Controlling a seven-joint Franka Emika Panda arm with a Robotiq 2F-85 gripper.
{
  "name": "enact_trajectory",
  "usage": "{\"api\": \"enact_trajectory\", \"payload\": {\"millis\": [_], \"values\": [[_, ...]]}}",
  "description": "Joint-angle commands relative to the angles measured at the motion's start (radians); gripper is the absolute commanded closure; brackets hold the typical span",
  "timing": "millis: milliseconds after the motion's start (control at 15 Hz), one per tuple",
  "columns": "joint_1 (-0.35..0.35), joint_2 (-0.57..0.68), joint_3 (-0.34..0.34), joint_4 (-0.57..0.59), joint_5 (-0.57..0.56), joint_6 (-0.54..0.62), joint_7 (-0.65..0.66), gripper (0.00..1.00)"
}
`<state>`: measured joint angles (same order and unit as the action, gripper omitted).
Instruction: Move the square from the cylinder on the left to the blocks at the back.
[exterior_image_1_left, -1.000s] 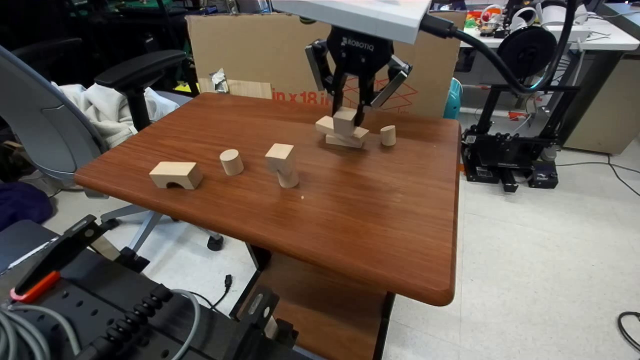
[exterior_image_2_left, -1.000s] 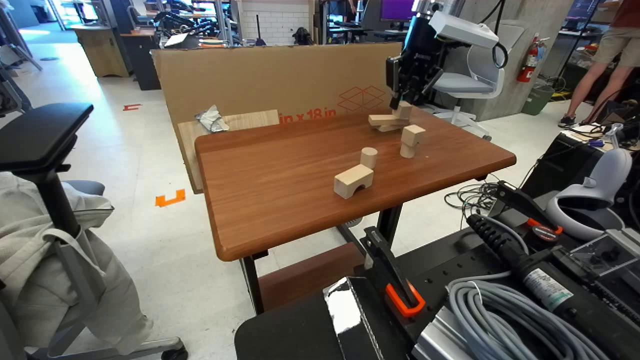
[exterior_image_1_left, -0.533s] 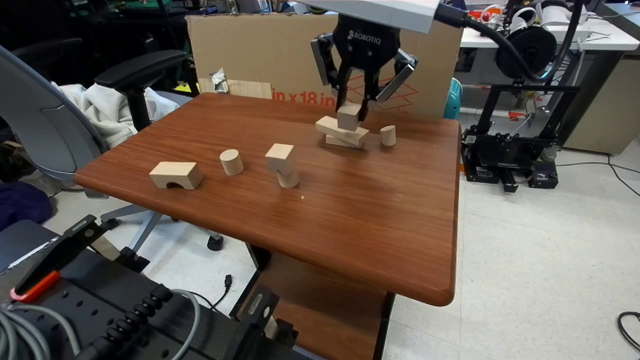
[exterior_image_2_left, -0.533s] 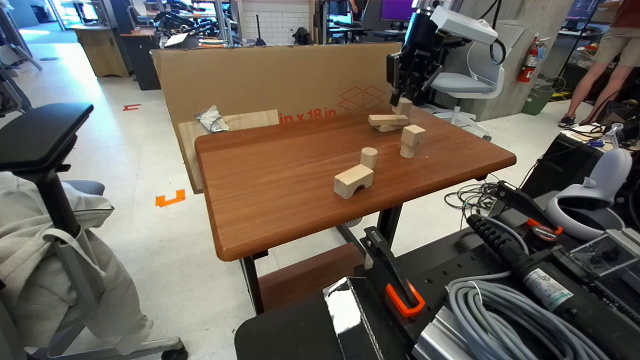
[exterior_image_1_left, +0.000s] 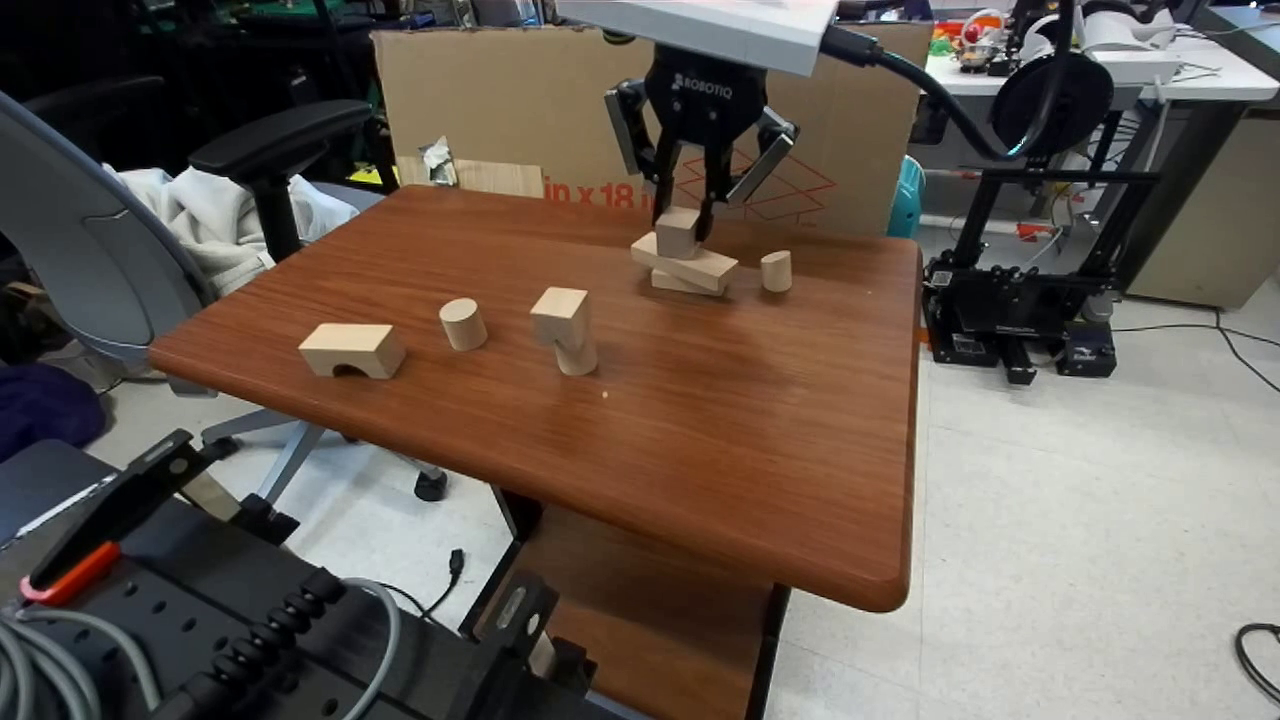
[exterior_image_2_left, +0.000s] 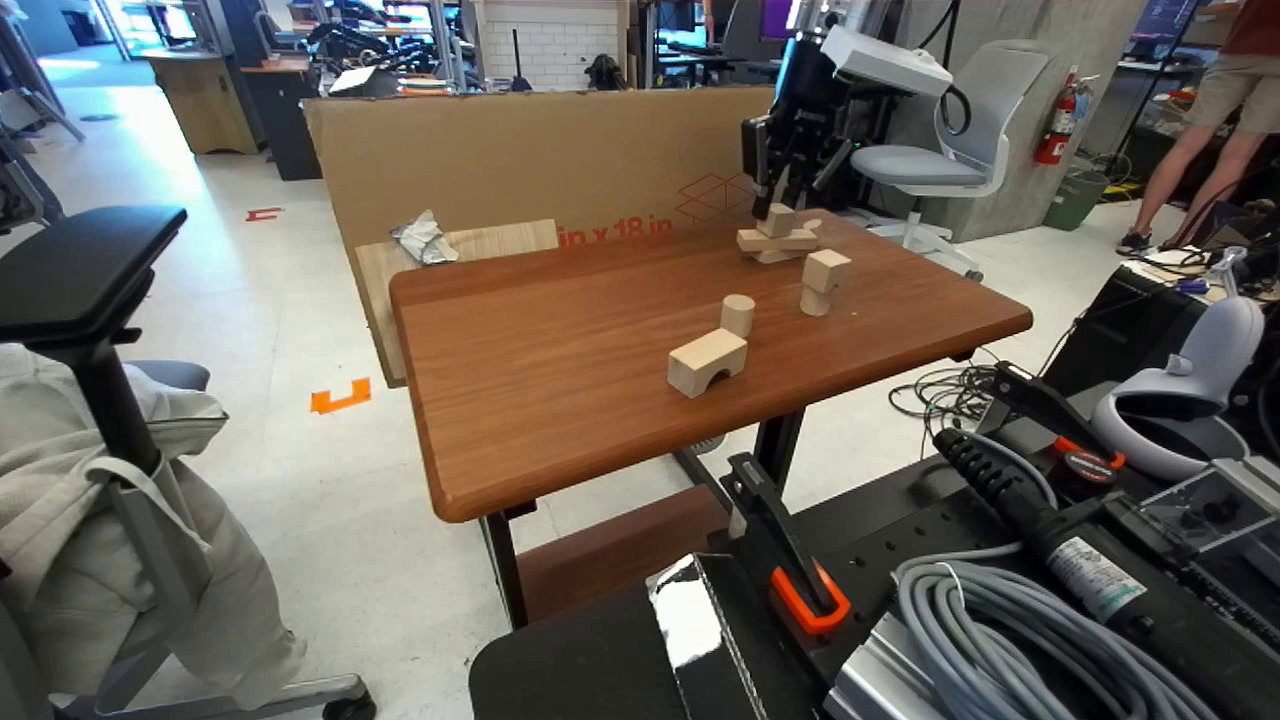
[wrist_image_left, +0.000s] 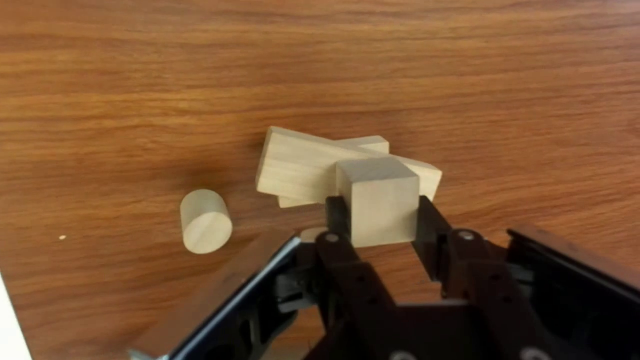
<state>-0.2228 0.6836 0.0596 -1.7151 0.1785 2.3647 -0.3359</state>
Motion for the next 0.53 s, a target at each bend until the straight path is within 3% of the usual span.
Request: {"api": "enact_trajectory", "payload": {"millis": [0,267,467], "values": [[0.048,0.046,-0.024,0.071,-0.037,-0.05,0.076,0.32],[0.061,-0.051,0.004,-0.036,0.0,-0.002,0.109,0.02],[0.083,-0.193,0.017,-0.186,0.023,0.086,0.155,0.0]]}}
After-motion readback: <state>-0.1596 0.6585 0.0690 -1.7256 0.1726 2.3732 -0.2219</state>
